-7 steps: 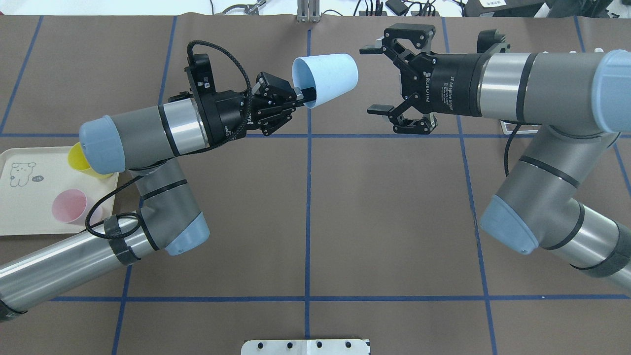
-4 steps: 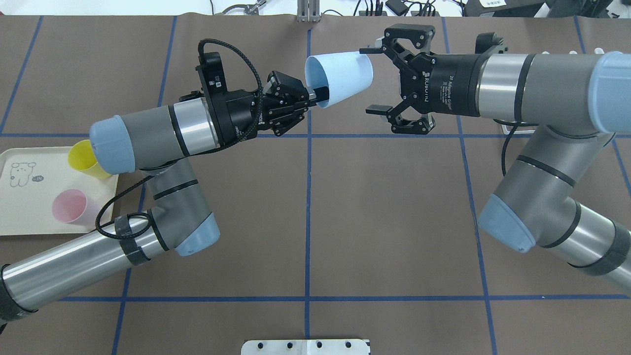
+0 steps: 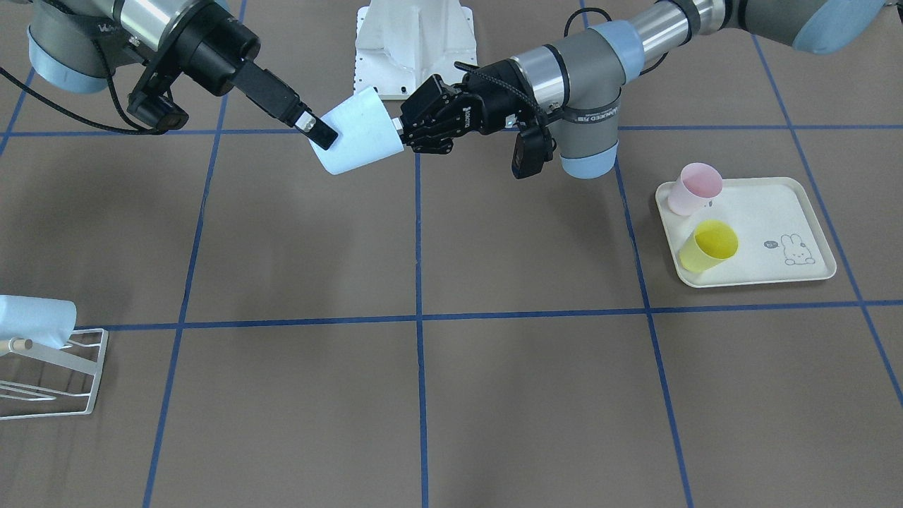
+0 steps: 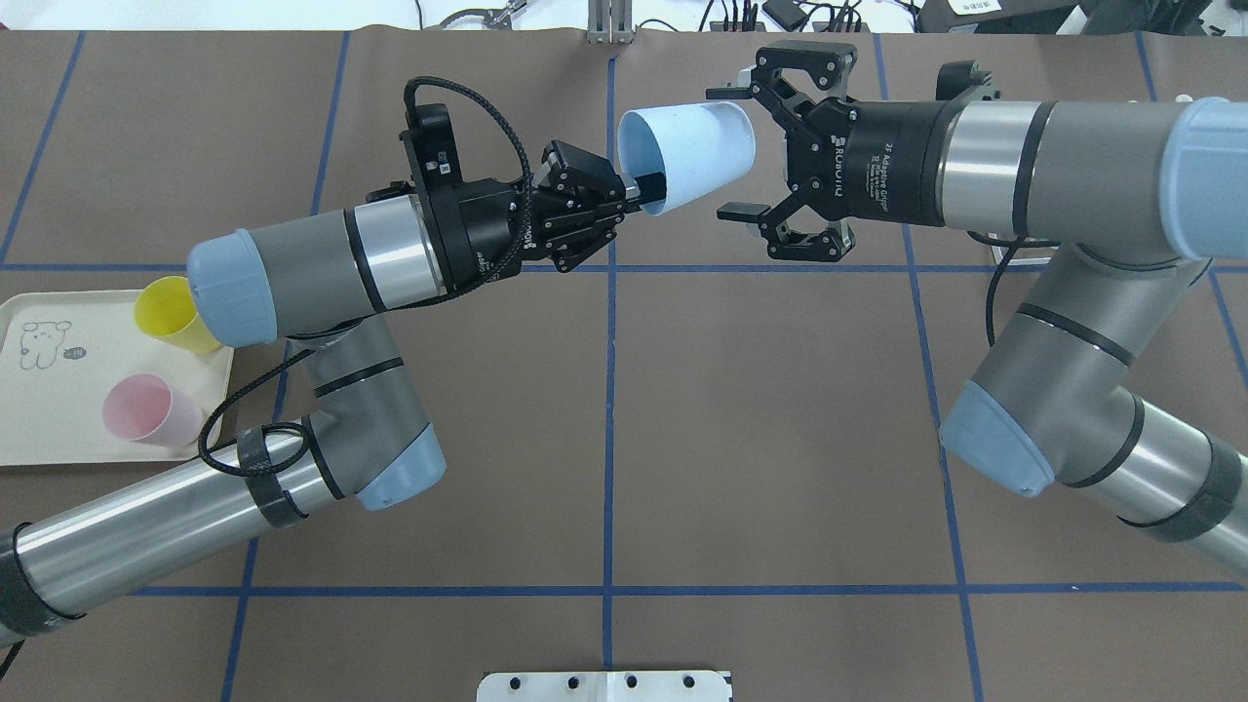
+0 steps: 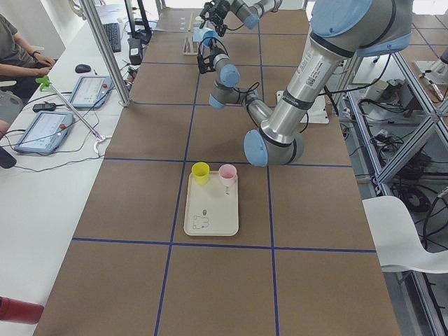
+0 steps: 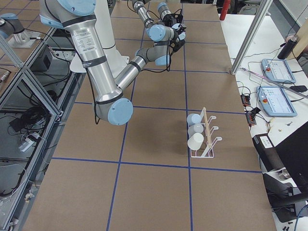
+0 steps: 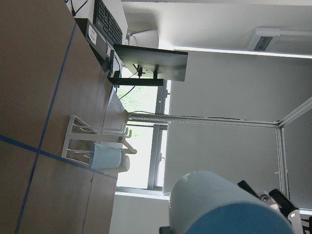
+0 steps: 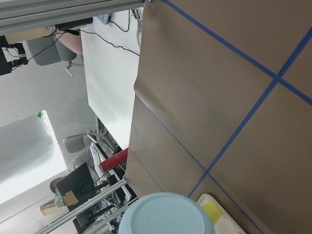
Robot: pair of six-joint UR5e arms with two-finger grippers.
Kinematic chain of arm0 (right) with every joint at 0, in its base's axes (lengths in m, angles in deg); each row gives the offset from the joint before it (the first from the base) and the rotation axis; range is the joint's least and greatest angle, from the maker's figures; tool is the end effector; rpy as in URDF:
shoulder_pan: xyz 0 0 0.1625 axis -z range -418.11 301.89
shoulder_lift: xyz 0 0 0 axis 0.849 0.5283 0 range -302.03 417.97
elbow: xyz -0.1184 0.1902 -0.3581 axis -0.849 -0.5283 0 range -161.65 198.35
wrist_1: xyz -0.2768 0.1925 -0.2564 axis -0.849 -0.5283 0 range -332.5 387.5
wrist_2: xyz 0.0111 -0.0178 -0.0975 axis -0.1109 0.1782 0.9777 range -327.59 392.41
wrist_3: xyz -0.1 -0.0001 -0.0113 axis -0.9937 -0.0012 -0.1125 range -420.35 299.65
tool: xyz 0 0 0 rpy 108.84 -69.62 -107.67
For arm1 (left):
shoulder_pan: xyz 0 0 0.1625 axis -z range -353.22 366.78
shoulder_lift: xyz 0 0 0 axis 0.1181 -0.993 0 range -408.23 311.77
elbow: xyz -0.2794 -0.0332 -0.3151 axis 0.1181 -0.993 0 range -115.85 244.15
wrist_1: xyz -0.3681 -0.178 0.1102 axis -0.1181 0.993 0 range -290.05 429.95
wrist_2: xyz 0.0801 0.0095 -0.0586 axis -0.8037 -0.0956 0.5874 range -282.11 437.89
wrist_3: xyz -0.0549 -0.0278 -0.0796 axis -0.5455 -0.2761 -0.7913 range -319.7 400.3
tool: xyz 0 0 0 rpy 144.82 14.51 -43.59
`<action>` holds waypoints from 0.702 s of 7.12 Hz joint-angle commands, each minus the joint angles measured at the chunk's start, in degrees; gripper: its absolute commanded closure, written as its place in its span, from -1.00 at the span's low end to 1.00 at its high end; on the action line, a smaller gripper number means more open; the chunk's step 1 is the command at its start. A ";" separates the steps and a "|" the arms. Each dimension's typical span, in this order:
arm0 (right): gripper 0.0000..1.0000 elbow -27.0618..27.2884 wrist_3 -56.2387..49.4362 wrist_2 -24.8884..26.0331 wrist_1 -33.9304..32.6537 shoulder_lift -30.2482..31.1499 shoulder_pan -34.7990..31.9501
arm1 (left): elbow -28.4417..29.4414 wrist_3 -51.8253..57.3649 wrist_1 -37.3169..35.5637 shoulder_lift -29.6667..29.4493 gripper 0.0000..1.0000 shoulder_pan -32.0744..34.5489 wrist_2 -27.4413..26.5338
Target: Transfer IKEA cup to right arm and place on rack
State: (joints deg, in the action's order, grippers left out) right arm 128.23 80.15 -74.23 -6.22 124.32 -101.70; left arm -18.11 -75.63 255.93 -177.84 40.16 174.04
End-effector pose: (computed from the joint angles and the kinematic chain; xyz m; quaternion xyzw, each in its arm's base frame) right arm -0.3182 -0.4473 0.1579 -0.1387 -0.7499 0.3910 0.5152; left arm 0.4574 -0.4480 0.1357 0.0347 0.8966 -0.1753 0.4053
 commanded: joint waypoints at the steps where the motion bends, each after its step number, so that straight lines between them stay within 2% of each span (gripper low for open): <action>1: -0.89 -0.19 1.69 0.11 0.06 -0.08 0.00 | -0.01 -0.08 0.60 -0.12 1.00 -0.68 0.01; 4: -0.89 -0.11 1.80 0.11 0.07 -0.17 0.00 | -0.27 -0.08 0.60 -0.12 1.00 -0.69 0.10; 5: -0.62 -0.11 1.97 0.11 0.07 -0.08 0.00 | -0.36 -0.17 0.60 -0.21 1.00 -0.69 0.01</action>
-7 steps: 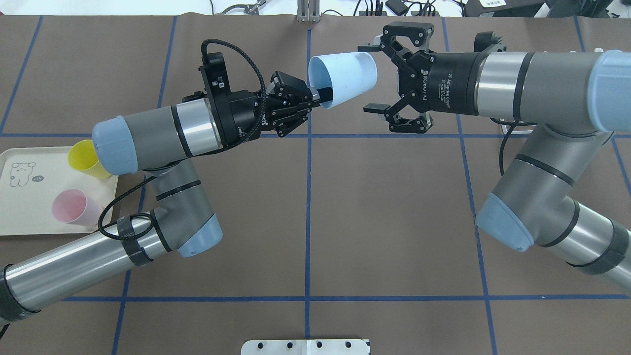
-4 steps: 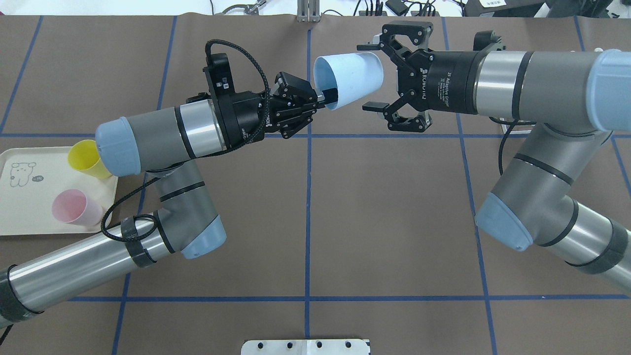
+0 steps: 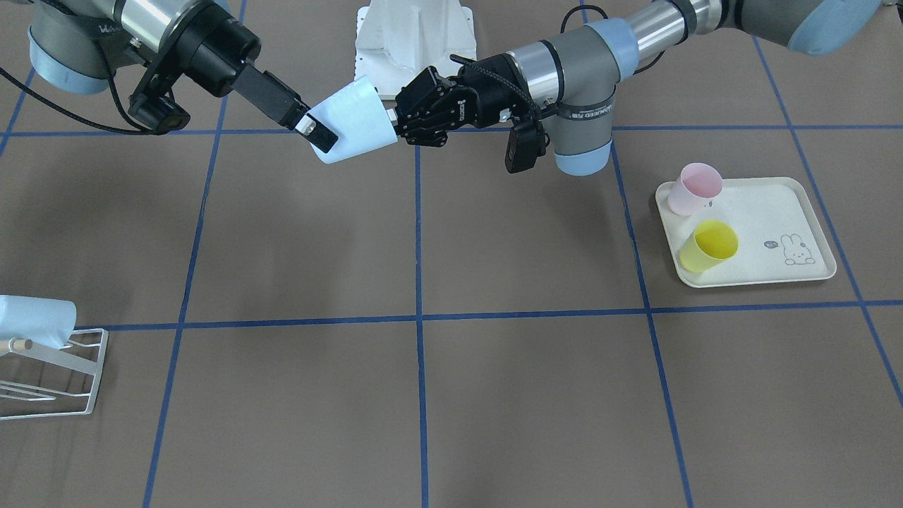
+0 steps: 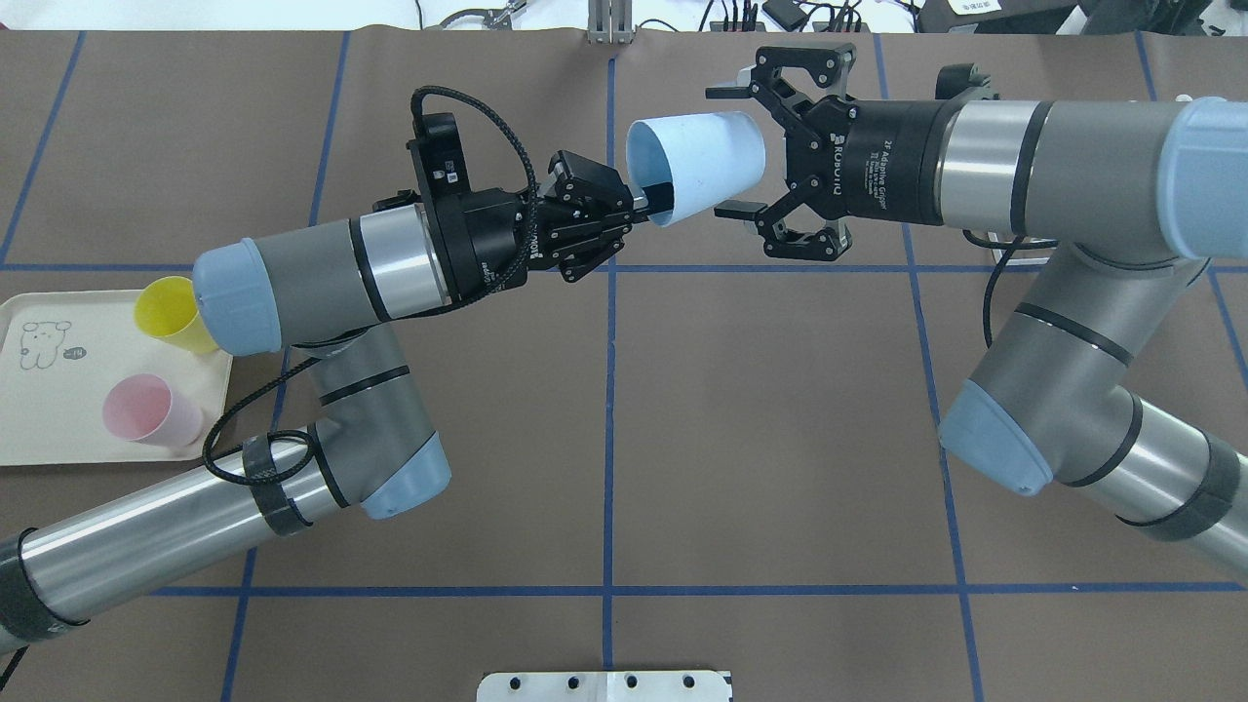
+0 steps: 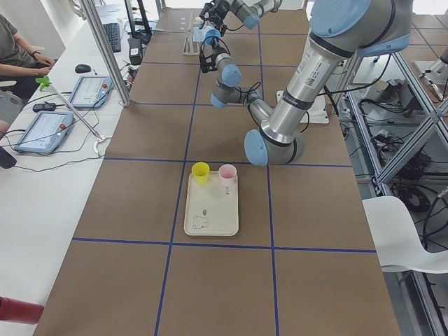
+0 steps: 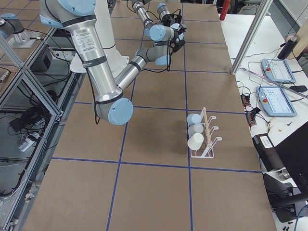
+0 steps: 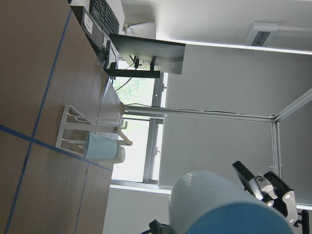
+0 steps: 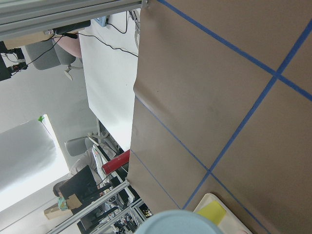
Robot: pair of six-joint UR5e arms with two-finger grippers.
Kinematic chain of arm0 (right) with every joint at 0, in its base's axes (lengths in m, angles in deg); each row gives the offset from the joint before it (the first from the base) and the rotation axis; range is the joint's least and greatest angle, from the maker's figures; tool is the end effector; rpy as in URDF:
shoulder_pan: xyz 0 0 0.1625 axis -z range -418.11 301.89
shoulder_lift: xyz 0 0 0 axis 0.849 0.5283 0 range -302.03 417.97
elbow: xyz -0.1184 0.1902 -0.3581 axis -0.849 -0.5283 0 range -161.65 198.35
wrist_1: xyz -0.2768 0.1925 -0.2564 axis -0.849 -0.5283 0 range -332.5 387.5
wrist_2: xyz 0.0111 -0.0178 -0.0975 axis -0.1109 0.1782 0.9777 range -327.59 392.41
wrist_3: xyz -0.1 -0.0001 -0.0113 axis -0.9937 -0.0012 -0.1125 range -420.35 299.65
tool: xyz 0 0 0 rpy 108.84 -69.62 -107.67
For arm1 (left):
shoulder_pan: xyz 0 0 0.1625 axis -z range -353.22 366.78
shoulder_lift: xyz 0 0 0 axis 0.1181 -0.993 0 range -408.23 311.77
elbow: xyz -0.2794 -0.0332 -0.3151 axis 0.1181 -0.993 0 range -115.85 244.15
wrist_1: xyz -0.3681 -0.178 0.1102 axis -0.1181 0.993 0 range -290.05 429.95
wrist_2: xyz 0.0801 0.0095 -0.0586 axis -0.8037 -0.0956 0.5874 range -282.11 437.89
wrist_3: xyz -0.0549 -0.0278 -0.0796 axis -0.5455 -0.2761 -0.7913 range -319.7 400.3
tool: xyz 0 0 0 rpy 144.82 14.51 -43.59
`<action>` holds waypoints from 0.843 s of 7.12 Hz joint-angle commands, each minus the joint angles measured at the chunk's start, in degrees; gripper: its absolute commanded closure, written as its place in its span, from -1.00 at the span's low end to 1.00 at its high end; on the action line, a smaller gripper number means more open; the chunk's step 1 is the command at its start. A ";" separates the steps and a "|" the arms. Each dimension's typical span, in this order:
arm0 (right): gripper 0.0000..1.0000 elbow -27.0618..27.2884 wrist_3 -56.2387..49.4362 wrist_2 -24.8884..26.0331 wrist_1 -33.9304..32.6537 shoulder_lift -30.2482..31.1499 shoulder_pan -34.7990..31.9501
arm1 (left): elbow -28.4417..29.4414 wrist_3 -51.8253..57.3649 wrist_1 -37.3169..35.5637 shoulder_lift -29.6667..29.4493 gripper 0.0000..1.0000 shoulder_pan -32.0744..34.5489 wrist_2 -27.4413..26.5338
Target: Transfer IKEA cup to right arm and place on rack
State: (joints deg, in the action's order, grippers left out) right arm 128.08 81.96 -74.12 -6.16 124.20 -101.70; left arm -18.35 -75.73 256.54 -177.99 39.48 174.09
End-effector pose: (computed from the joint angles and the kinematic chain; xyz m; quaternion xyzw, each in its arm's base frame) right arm -0.3188 -0.4481 0.1576 -0.1499 -0.7480 0.3995 0.5084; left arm 0.4602 -0.4408 0.1324 0.0290 0.9005 -0.1689 0.3996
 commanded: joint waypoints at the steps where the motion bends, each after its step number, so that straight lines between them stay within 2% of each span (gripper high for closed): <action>1: 0.31 0.21 0.25 0.00 0.09 -0.05 0.00 | -0.21 -0.07 -0.09 0.03 1.00 -0.01 0.05; 2: 0.99 0.39 0.34 -0.09 0.78 0.04 0.00 | -0.21 -0.07 -0.09 0.03 0.98 -0.01 0.05; 3: 1.00 0.39 0.34 -0.09 0.70 0.04 0.00 | -0.21 0.02 -0.09 0.12 -0.06 -0.01 -0.04; 4: 1.00 0.39 0.34 -0.09 0.79 0.04 0.00 | -0.21 0.11 -0.17 0.20 -0.56 -0.01 0.05; 6: 1.00 0.39 0.08 0.00 0.79 0.04 0.00 | -0.30 0.37 -0.09 0.29 -0.58 0.43 0.05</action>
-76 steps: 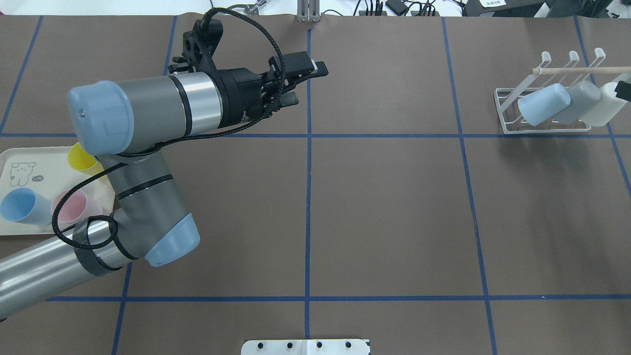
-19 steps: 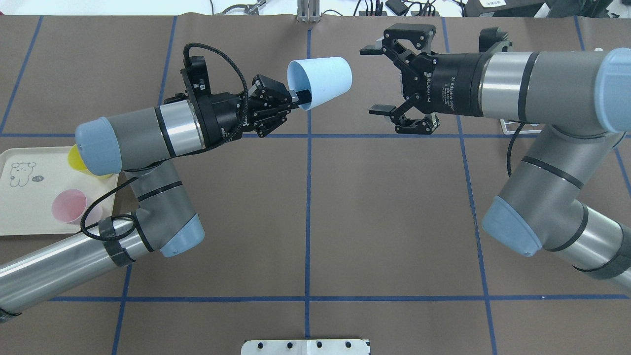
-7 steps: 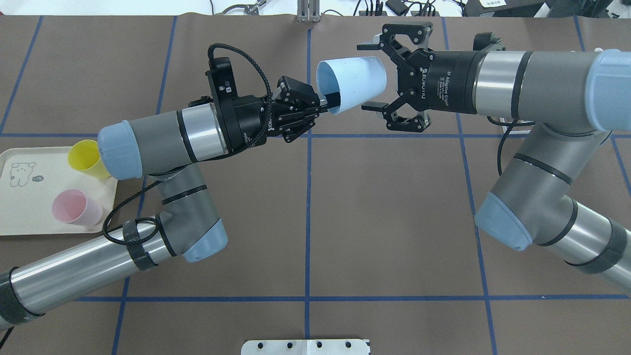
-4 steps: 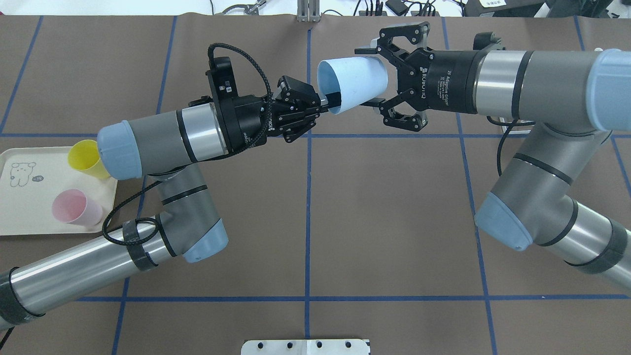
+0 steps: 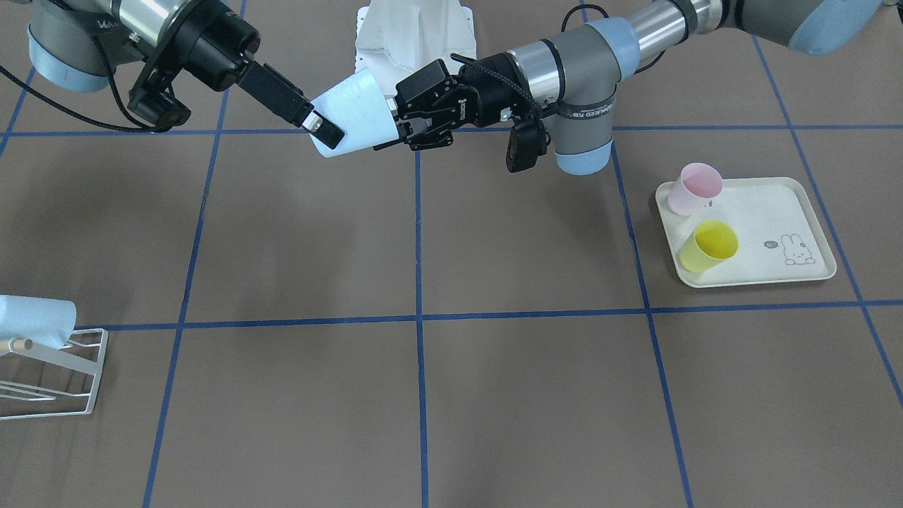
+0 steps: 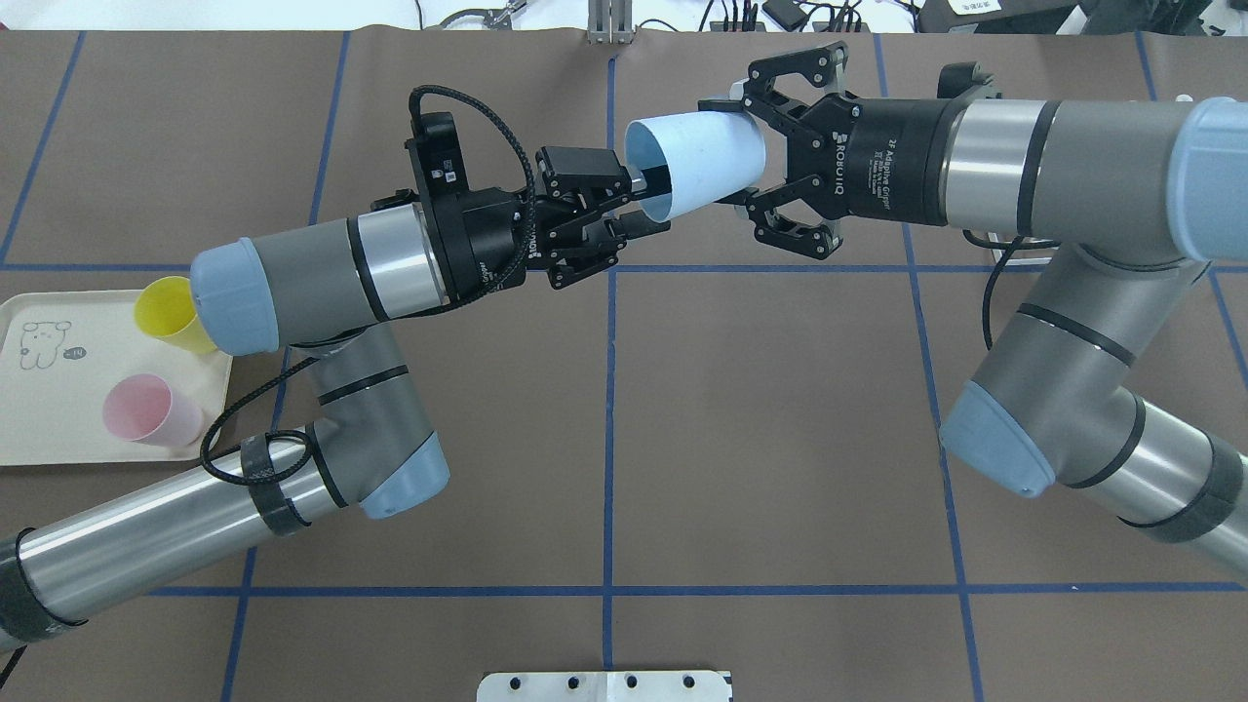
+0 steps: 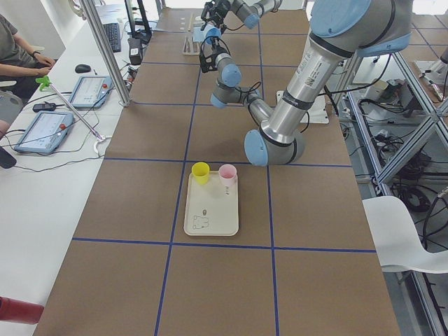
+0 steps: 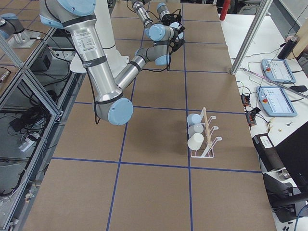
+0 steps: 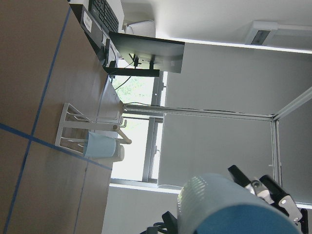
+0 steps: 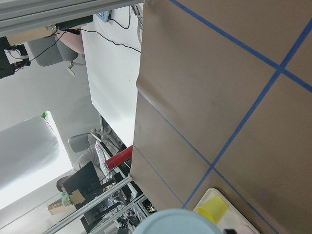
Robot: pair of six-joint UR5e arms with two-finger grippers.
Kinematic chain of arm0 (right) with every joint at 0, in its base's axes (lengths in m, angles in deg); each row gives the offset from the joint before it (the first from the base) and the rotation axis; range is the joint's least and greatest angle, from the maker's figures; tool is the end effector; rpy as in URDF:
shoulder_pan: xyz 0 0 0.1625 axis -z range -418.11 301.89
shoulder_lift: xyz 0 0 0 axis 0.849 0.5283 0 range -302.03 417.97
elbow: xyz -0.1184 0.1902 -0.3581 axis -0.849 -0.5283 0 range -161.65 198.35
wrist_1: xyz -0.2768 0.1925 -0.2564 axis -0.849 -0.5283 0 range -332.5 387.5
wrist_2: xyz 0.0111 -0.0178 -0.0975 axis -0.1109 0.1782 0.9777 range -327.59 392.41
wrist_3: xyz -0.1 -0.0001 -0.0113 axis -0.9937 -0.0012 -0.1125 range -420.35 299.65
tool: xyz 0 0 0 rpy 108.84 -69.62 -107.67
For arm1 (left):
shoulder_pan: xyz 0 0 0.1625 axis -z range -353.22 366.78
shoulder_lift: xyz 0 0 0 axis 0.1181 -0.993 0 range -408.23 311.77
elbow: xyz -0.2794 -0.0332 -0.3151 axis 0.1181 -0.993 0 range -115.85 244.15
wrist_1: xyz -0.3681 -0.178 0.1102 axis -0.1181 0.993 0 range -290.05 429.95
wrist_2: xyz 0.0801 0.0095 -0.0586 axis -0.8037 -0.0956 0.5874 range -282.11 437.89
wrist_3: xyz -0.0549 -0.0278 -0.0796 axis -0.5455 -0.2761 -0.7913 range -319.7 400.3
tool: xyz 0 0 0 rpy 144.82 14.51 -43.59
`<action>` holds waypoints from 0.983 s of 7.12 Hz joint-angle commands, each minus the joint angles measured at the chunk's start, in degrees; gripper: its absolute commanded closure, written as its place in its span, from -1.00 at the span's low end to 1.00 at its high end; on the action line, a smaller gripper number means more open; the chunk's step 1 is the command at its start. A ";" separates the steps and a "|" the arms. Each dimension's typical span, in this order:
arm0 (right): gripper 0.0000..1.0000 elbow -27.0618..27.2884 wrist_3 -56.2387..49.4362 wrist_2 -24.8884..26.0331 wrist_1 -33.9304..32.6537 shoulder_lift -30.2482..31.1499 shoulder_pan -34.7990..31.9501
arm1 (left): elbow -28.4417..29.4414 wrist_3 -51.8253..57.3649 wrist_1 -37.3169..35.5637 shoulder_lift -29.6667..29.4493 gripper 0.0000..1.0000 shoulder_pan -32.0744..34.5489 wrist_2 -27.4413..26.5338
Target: Transfer IKEA cup to right arm and place on rack
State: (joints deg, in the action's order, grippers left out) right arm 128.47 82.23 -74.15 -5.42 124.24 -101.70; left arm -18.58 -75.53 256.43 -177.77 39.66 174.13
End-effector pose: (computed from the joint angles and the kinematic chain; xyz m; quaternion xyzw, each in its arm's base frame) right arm -0.3158 -0.4451 0.1545 -0.1512 -0.7537 0.3946 0.5034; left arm 0.4579 -0.4417 0.1334 0.0318 0.9000 -0.1689 0.4005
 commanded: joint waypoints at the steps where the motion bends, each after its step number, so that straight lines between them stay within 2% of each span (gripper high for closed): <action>1: 1.00 -0.08 -1.51 0.03 -0.12 0.26 -0.44 | -0.07 0.35 -0.07 0.34 -0.58 0.52 0.10; 2: 1.00 -0.26 -6.66 0.03 -0.91 1.22 -1.83 | 0.02 0.70 -0.16 0.51 -0.57 0.78 0.18; 3: 1.00 -0.17 -14.54 1.42 -1.00 5.58 -3.32 | 0.02 0.79 -0.33 0.78 -0.57 0.87 0.10; 4: 1.00 -0.35 -23.93 1.70 -3.79 7.71 -5.86 | 0.11 0.79 -0.51 0.87 -0.57 0.87 0.10; 5: 1.00 -0.26 -34.29 2.05 -11.21 7.82 -8.85 | 0.28 0.88 -0.60 0.87 -0.57 0.87 -0.08; 6: 1.00 -0.26 -43.96 6.58 -16.77 8.34 -10.18 | 0.46 0.88 -0.77 0.95 -0.57 0.96 -0.08; 7: 1.00 -1.04 -53.02 10.97 -19.52 9.31 -10.20 | 0.55 0.88 -0.77 0.95 -0.57 0.96 -0.08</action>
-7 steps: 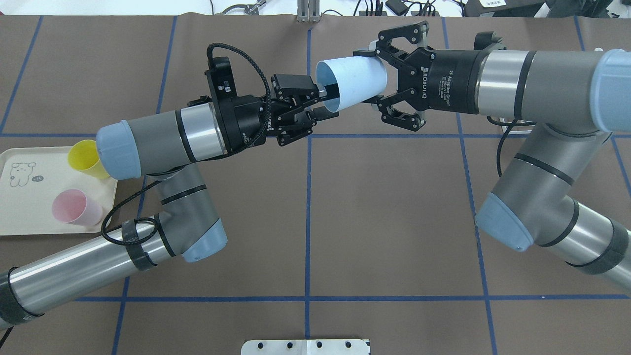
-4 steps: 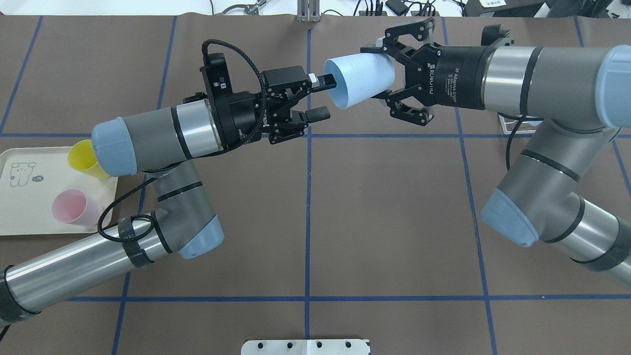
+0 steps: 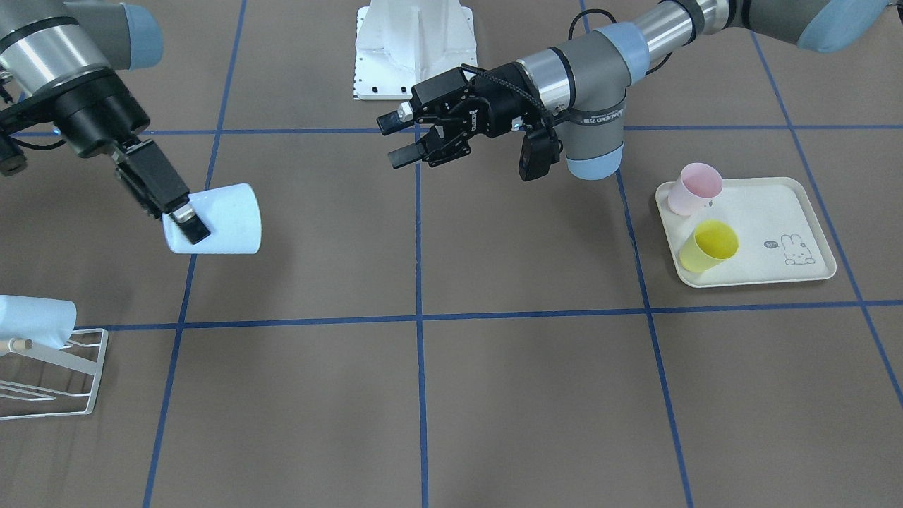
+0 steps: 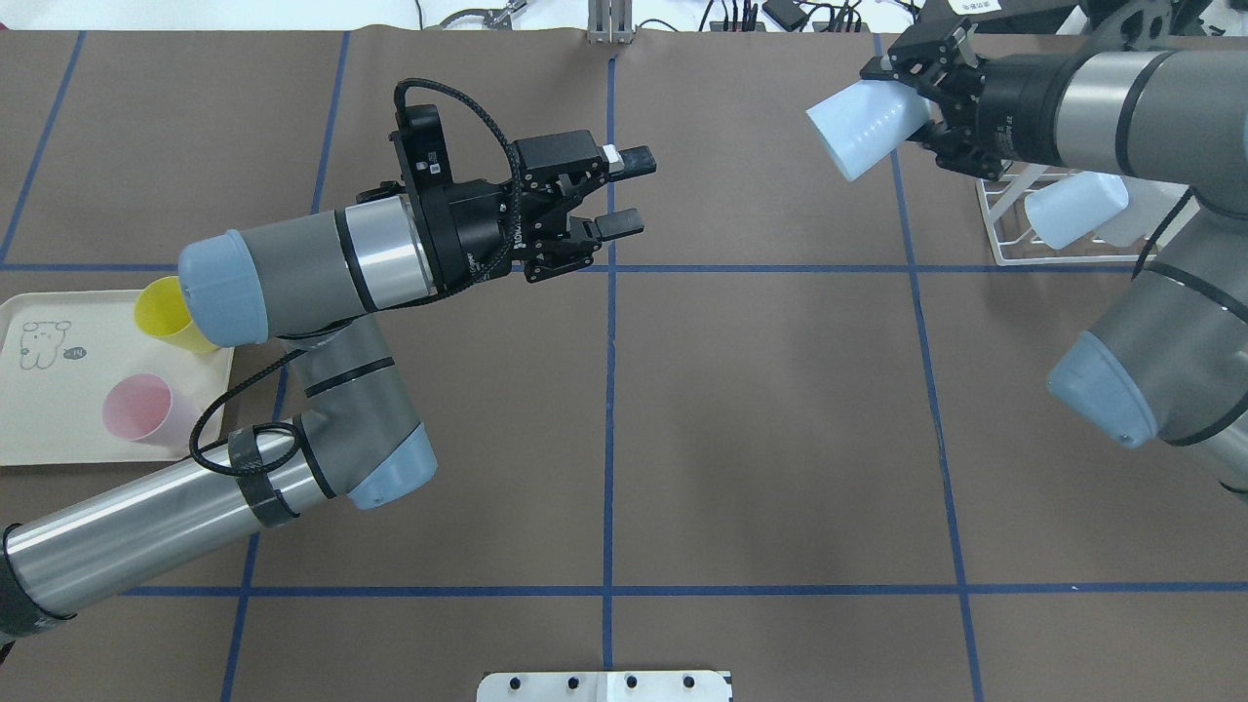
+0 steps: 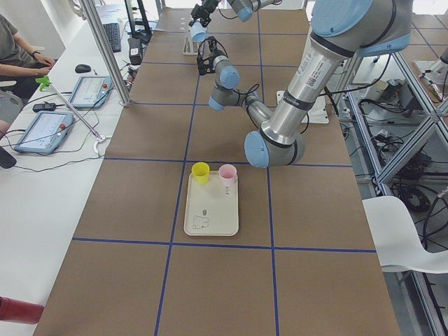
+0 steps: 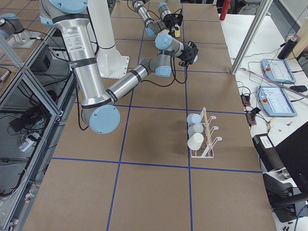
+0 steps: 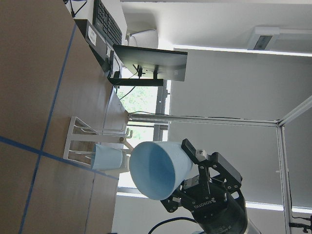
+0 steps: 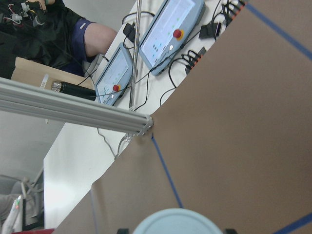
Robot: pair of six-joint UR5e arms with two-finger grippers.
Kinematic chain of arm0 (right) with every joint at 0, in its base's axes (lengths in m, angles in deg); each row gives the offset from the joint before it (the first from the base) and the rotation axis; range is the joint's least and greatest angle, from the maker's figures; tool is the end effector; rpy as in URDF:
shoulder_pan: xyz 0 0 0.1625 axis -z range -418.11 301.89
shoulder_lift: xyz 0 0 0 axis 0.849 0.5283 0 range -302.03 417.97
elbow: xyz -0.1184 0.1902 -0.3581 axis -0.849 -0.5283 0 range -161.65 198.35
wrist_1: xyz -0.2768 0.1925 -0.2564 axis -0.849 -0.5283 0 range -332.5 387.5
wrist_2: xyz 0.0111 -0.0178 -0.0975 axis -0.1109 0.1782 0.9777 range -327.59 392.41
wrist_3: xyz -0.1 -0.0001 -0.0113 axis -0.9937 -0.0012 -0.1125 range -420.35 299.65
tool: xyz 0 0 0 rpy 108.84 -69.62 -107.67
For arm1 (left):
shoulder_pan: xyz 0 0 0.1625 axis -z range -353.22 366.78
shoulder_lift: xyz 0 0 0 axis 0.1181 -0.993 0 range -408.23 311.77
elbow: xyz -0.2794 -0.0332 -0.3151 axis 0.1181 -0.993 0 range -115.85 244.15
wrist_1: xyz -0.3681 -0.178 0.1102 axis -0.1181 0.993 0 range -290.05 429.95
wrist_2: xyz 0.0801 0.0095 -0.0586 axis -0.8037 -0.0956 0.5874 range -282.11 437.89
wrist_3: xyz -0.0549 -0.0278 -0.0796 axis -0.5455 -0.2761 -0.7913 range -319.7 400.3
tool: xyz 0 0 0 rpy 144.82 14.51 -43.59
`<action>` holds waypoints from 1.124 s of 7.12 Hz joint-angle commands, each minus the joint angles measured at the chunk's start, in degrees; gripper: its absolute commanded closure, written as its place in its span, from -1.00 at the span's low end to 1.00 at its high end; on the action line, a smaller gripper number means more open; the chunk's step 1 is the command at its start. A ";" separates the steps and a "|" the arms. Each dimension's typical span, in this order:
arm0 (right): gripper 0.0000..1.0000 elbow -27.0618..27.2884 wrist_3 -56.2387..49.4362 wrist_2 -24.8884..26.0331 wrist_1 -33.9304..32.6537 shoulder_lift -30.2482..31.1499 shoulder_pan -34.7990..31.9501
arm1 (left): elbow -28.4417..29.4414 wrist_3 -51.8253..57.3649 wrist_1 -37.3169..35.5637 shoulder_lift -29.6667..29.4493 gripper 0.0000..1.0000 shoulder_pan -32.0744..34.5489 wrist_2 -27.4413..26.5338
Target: Transfer IKEA cup to right arm and place on rack
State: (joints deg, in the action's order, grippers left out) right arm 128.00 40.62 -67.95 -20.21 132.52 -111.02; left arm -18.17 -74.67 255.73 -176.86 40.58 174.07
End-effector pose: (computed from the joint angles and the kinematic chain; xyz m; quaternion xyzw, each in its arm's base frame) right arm -0.2456 -0.5160 0.2628 0.1570 -0.6066 0.3634 0.6895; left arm 0.4546 -0.4516 0.1462 0.0446 0.8918 -0.1777 0.4137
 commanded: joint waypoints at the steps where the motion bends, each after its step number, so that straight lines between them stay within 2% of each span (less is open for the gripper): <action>1: 1.00 -1.80 -18.72 7.68 -9.46 0.77 -3.75 | 0.14 0.01 -0.07 0.65 -0.57 0.04 -0.02; 2: 1.00 -2.77 -25.40 9.80 -15.94 0.24 -6.30 | 0.14 0.01 -0.07 0.83 -0.57 0.04 -0.11; 3: 1.00 -3.13 -33.30 13.22 -18.79 0.24 -7.54 | 0.14 0.01 -0.07 0.92 -0.57 0.04 -0.11; 5: 1.00 -8.81 -38.19 18.40 -18.39 0.68 -7.73 | 0.23 0.01 -0.16 1.01 -0.57 -0.05 -0.11; 8: 1.00 -12.79 -38.92 19.14 -18.29 0.24 -8.17 | 0.23 0.01 -0.16 1.27 -0.57 -0.14 -0.11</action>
State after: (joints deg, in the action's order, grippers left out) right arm 116.72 1.94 -49.09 -38.52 132.96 -118.88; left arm -17.94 -74.66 255.57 -175.63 40.45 173.96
